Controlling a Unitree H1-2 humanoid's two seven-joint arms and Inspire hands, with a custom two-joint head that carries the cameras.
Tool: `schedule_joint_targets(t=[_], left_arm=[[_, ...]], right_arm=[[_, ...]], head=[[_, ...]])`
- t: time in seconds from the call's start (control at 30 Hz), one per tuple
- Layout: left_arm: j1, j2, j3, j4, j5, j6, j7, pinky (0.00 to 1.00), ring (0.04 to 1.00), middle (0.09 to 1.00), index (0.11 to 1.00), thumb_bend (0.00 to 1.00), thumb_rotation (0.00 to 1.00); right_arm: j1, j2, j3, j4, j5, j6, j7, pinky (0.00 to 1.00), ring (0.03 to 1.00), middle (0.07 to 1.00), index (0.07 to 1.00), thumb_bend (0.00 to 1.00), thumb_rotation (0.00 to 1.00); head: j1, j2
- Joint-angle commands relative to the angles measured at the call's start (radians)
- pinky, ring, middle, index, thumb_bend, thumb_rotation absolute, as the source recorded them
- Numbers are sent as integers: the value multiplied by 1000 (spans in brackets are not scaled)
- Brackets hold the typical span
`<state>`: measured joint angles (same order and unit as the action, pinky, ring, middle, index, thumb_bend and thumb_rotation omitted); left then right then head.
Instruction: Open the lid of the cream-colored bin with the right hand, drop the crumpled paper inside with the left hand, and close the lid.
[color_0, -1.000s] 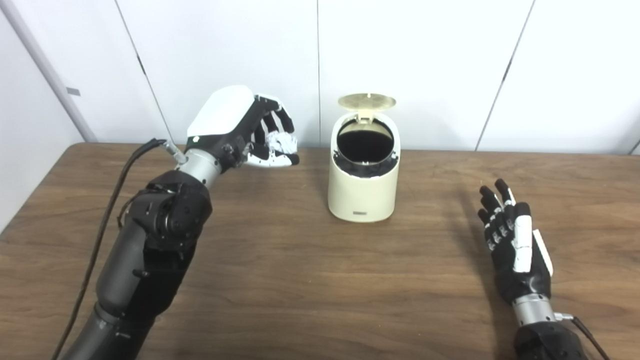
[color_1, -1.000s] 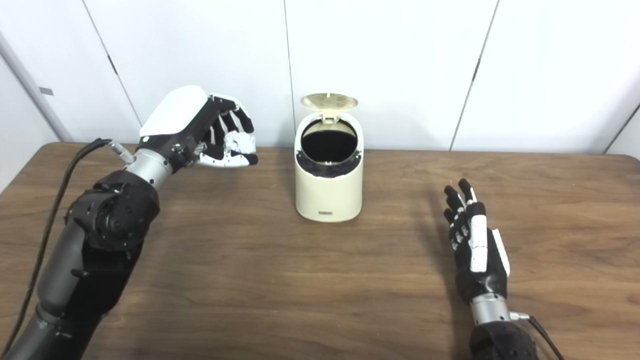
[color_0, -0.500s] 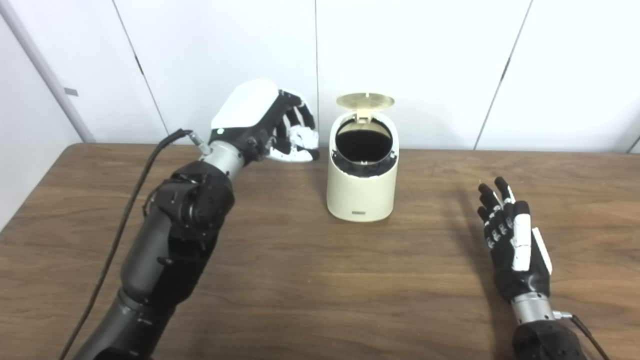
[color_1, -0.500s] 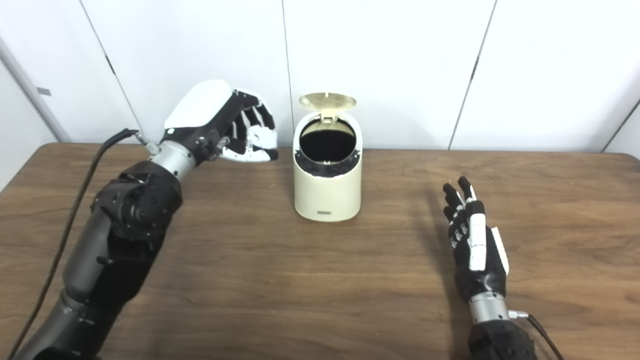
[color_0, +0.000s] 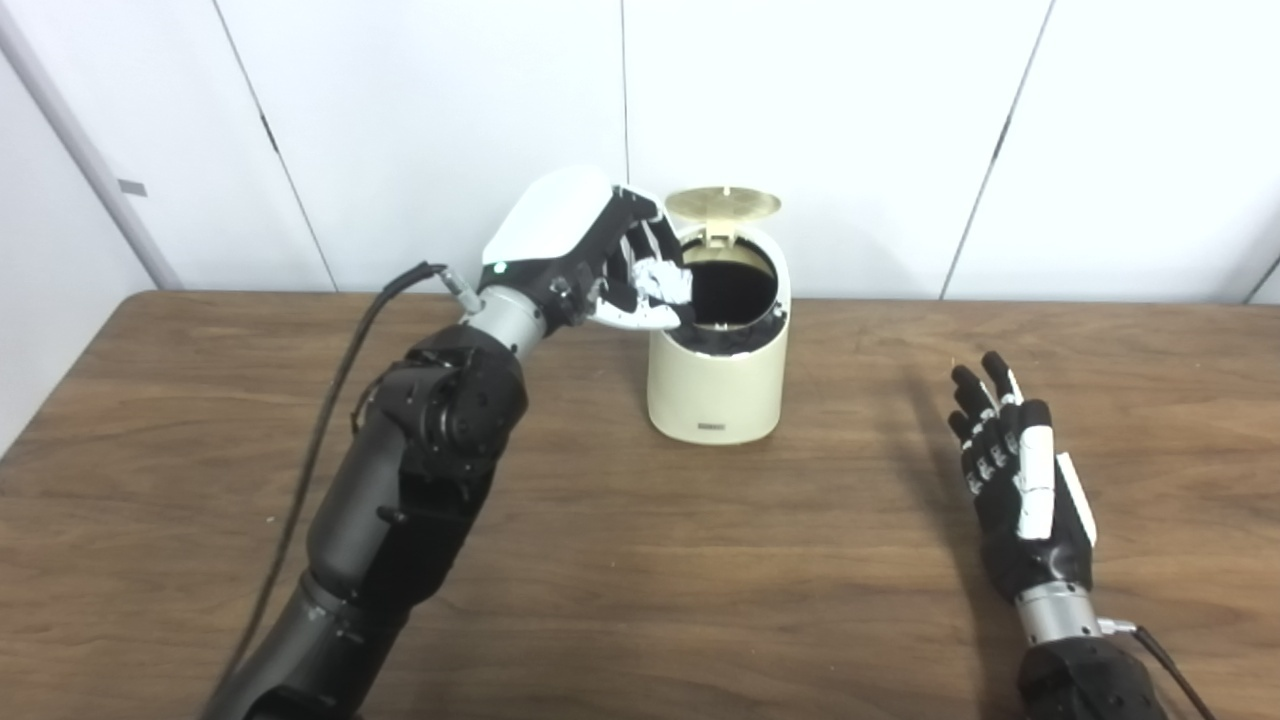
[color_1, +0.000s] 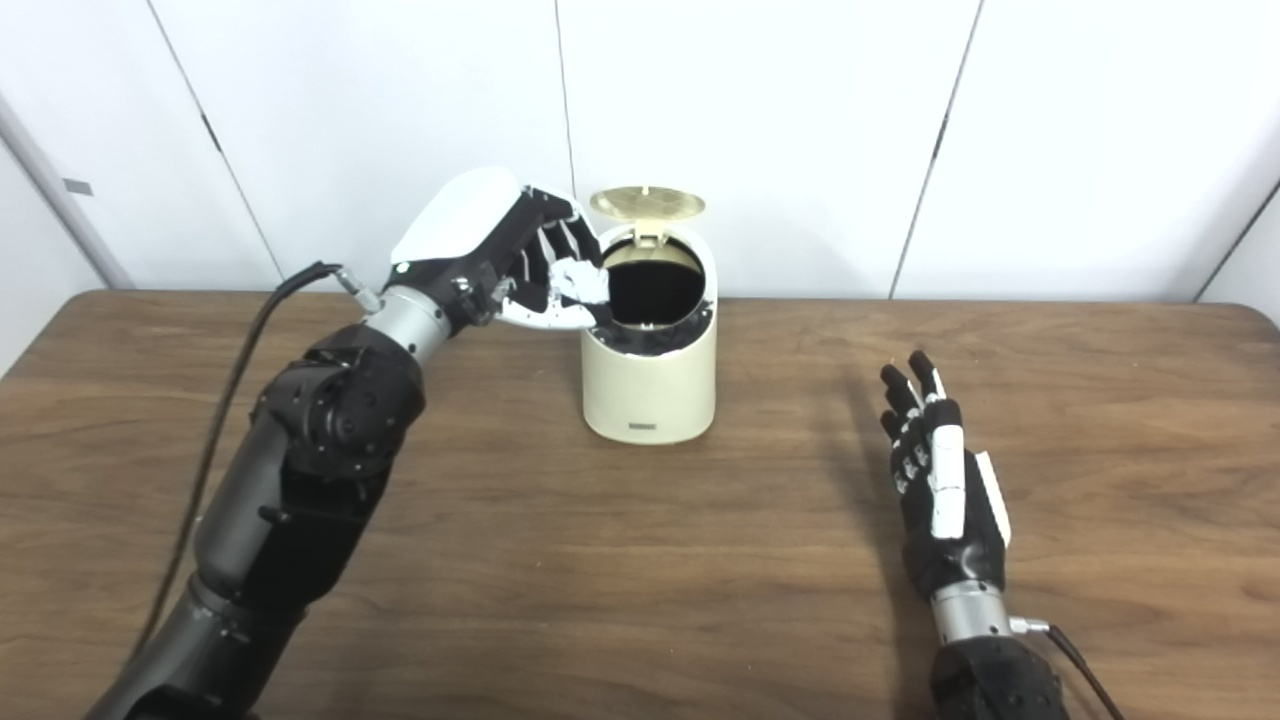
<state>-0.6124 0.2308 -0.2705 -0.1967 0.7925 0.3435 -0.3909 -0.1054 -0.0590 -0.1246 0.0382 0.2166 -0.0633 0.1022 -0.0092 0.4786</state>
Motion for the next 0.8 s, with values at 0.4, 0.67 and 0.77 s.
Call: schedule_joint_targets(t=[0.4,0.67,0.77], left_arm=[[-111,-52,-11,80,13,11,47,352,371,475,529,470,0],[-123,-65,-14,128,0,1,84,322,378,489,543,467,0],[-126,-68,-14,136,-2,0,96,327,379,488,546,468,0]], right_arm=[[41,42,19,44,-1,-24,-5,1000,994,944,979,502,1000],[46,43,20,34,-4,-19,-11,1000,994,943,985,503,1000],[48,39,20,34,-4,-20,-8,1000,990,938,983,500,1000]], head=[[-14,-1],[-18,0],[-18,1]])
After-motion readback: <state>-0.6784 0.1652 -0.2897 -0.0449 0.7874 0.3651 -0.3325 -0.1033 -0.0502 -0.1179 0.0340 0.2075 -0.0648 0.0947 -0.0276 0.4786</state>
